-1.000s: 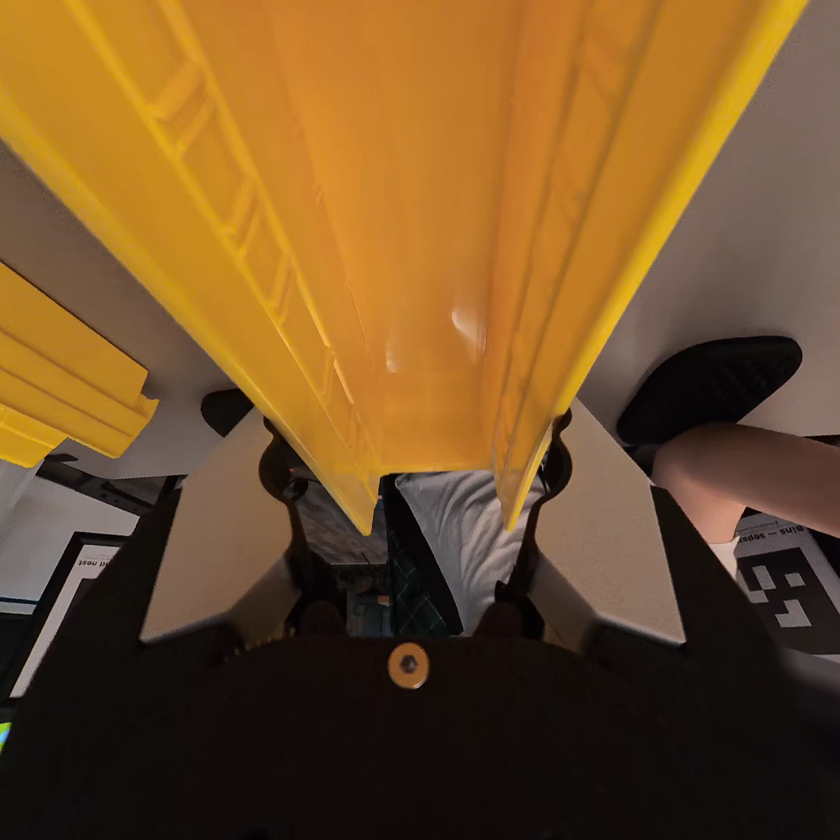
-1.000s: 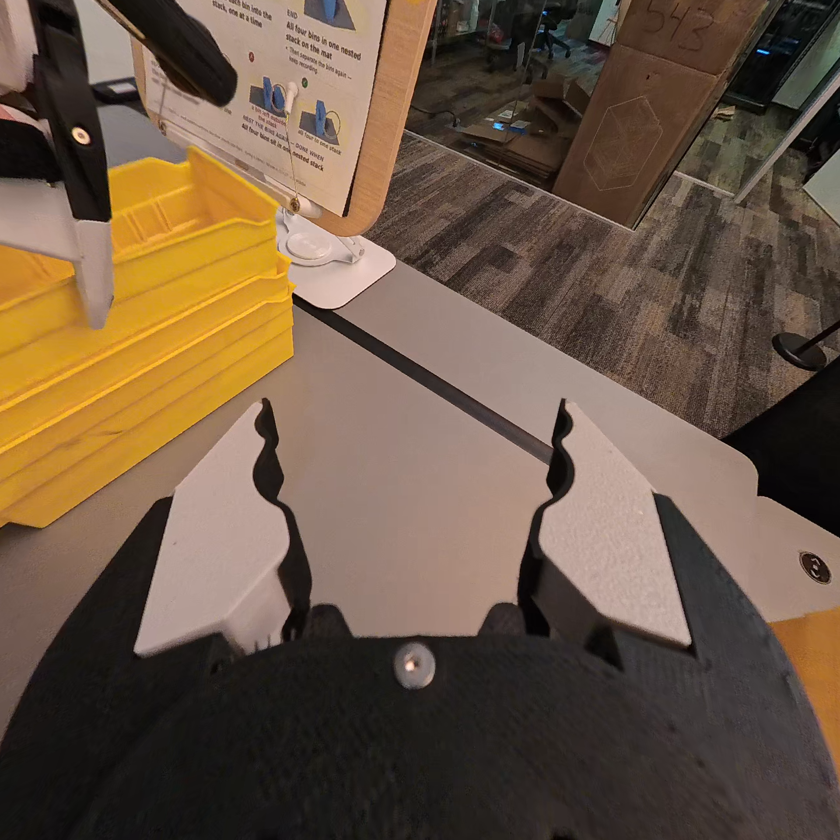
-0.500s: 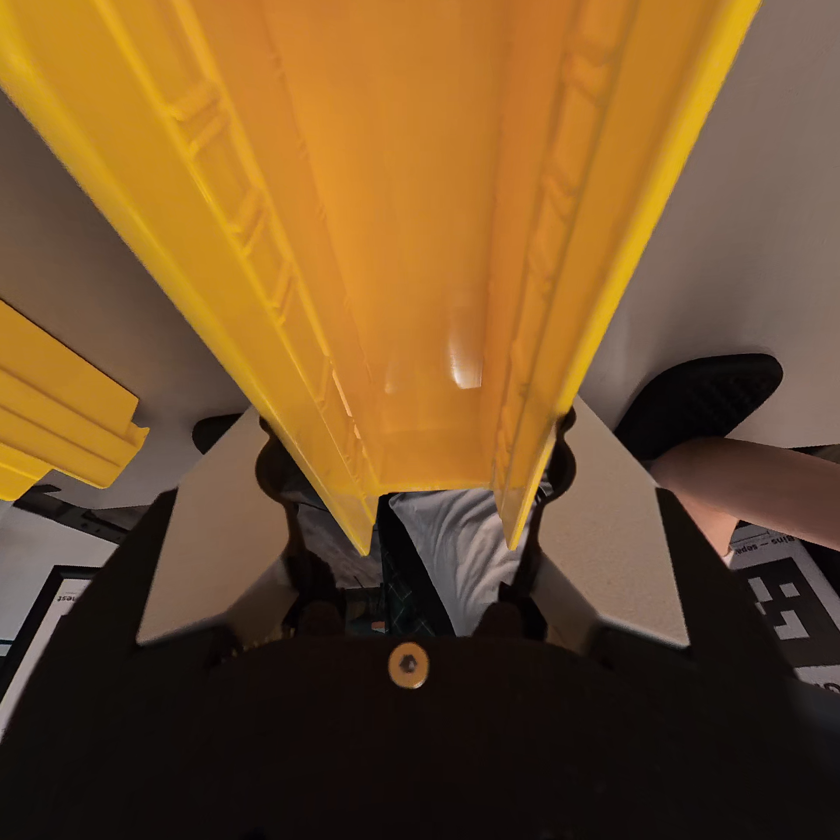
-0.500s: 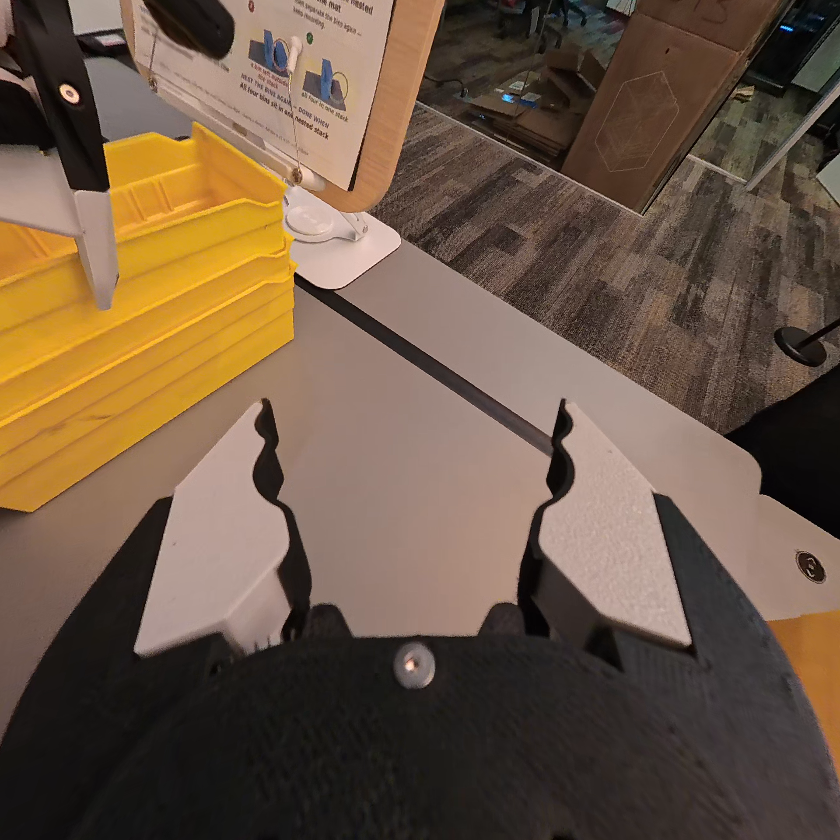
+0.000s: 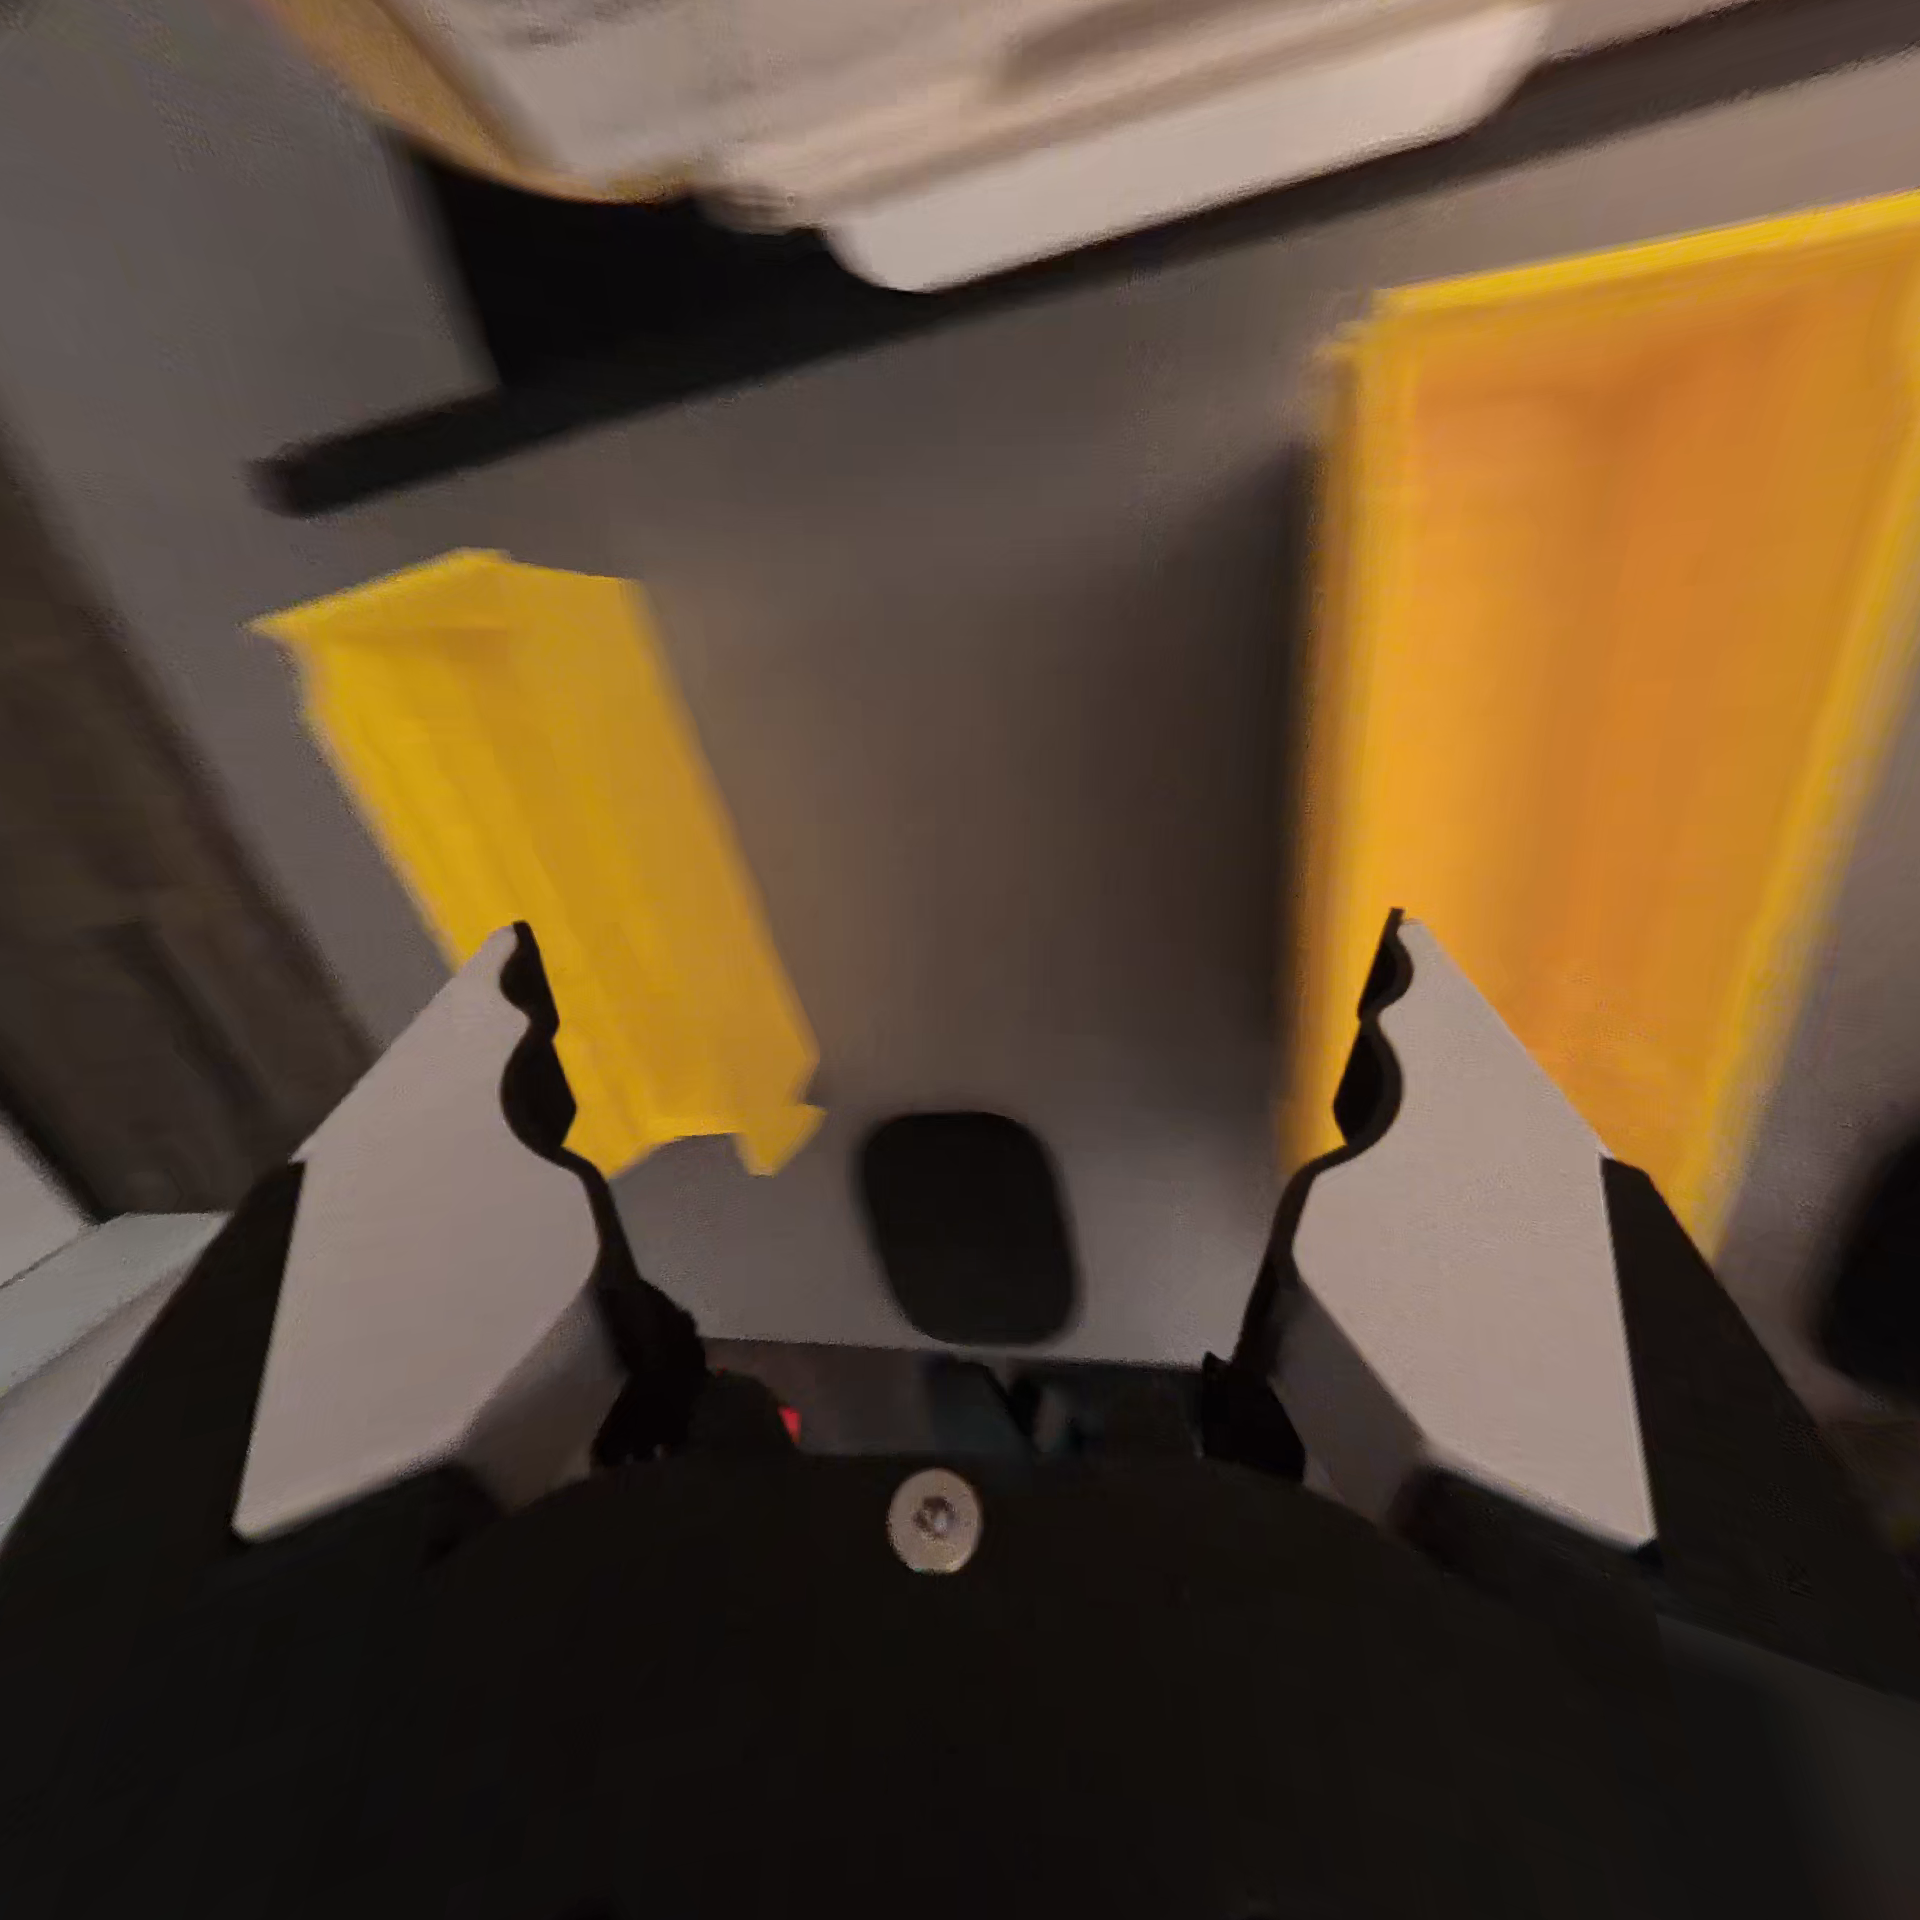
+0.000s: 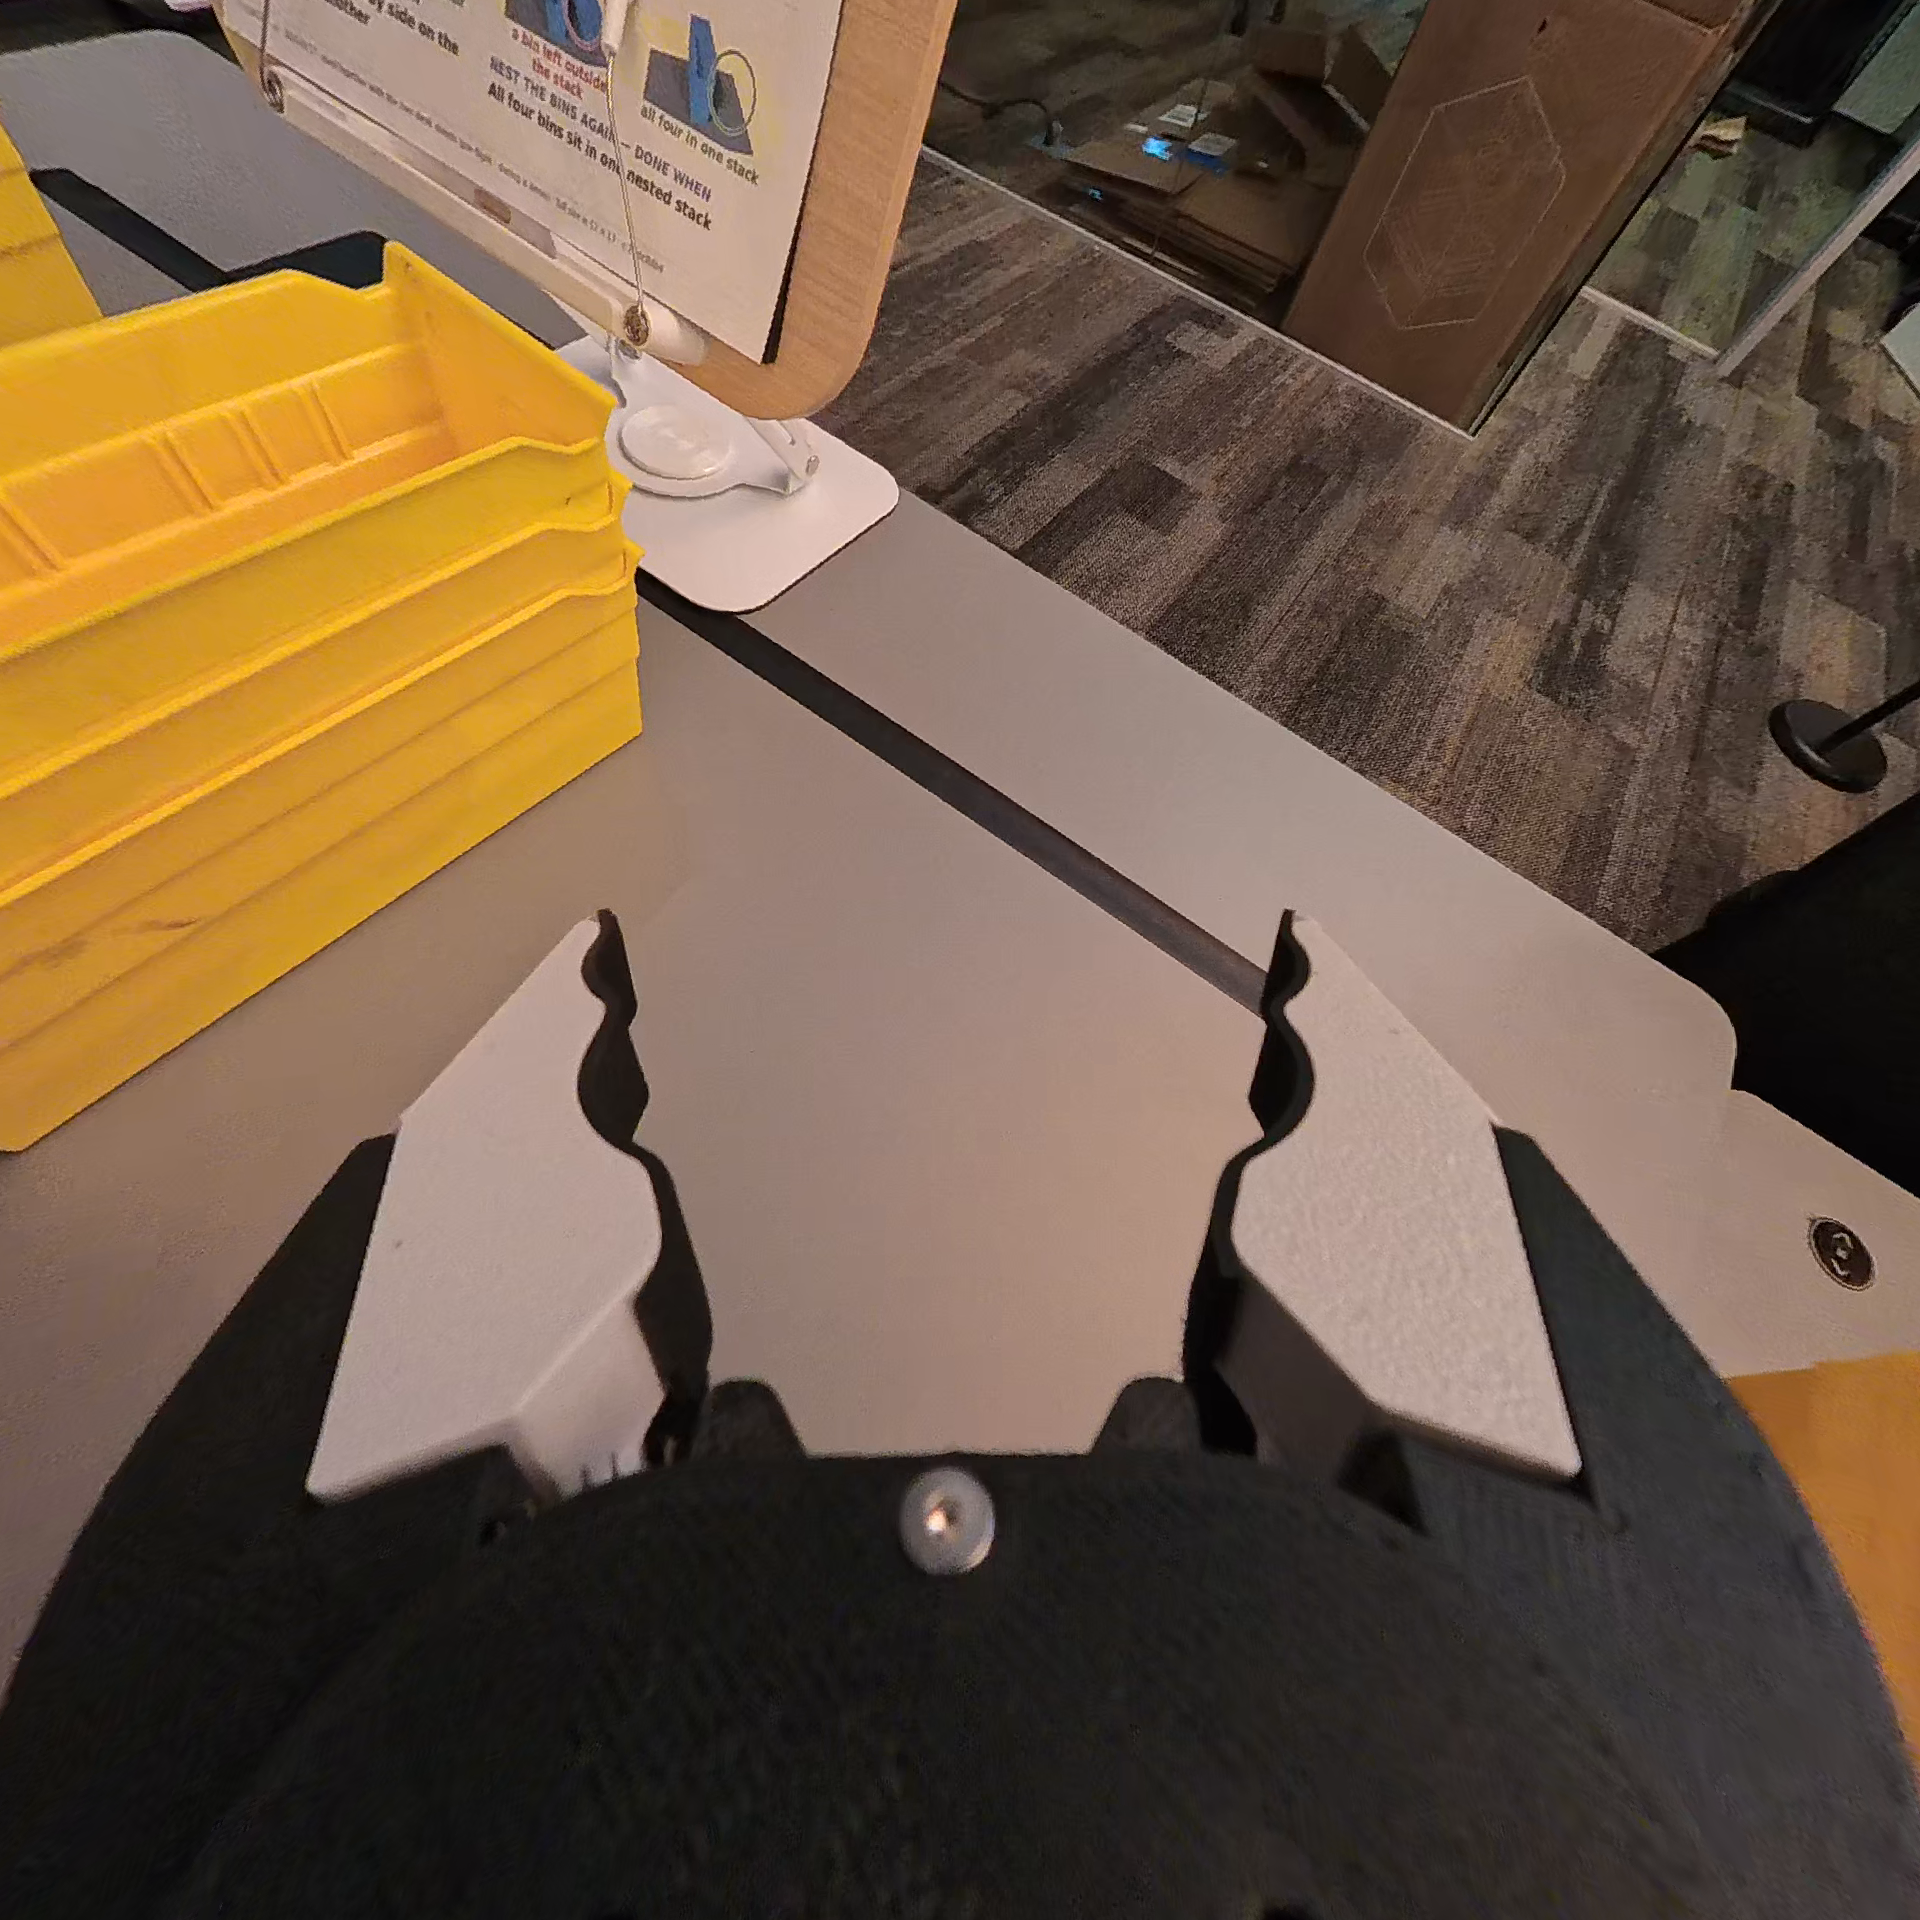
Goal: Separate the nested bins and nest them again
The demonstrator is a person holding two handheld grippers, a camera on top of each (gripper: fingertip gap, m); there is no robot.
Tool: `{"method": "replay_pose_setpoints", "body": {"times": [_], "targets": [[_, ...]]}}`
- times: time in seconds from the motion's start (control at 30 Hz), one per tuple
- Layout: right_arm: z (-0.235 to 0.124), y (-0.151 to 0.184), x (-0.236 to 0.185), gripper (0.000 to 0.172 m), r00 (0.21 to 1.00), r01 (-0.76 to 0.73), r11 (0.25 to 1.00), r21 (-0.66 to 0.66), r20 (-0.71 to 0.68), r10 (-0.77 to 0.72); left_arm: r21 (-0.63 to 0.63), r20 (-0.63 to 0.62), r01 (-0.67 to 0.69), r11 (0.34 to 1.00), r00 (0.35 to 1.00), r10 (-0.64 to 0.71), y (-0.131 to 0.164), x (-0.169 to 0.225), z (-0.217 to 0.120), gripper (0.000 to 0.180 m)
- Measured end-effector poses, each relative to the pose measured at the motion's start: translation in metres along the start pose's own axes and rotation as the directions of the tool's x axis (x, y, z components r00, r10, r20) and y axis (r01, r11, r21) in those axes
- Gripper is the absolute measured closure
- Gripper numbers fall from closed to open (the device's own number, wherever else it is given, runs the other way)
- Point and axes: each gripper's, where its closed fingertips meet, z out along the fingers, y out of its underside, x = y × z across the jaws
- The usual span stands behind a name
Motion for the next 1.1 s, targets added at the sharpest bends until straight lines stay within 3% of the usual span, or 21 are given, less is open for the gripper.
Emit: {"method": "replay_pose_setpoints", "body": {"times": [0.03, 0.13, 0.27, 0.4, 0.6, 0.8, 1.1], "targets": [[0.000, 0.001, 0.001, 0.051, 1.000, -0.001, 1.000, -0.002, -0.002, 0.001, 0.023, 0.060, 0.003, 1.000, 0.998, -0.005, 0.005, -0.029, 0.006, 0.031], [0.002, 0.003, 0.002, 0.051, 1.000, -0.009, 1.000, -0.005, 0.002, 0.009, -0.003, 0.077, 0.045, 0.999, 0.996, -0.045, 0.039, -0.080, 0.049, 0.030], [0.004, 0.004, 0.002, 0.051, 1.000, -0.002, 1.000, -0.009, 0.004, 0.002, -0.064, 0.048, 0.085, 0.994, 0.995, -0.082, 0.087, -0.117, 0.123, 0.022], [0.006, 0.005, 0.002, 0.051, 1.000, 0.007, 1.000, -0.018, -0.005, -0.007, -0.074, 0.060, 0.148, 0.986, 0.988, -0.144, 0.112, -0.155, 0.165, 0.022], [0.017, 0.013, -0.003, 0.051, 0.999, 0.047, 0.996, -0.073, -0.005, -0.047, -0.083, -0.078, 0.224, 0.971, 0.970, -0.231, 0.123, -0.161, 0.193, 0.023], [0.021, 0.017, -0.007, 0.051, 0.997, 0.074, 0.993, -0.096, 0.004, -0.074, -0.066, -0.132, 0.214, 0.975, 0.966, -0.221, 0.120, -0.160, 0.206, 0.043], [0.017, 0.012, -0.006, 0.051, 0.998, 0.068, 0.995, -0.072, 0.005, -0.068, -0.108, -0.139, 0.226, 0.968, 0.961, -0.240, 0.125, -0.156, 0.207, 0.040]]}}
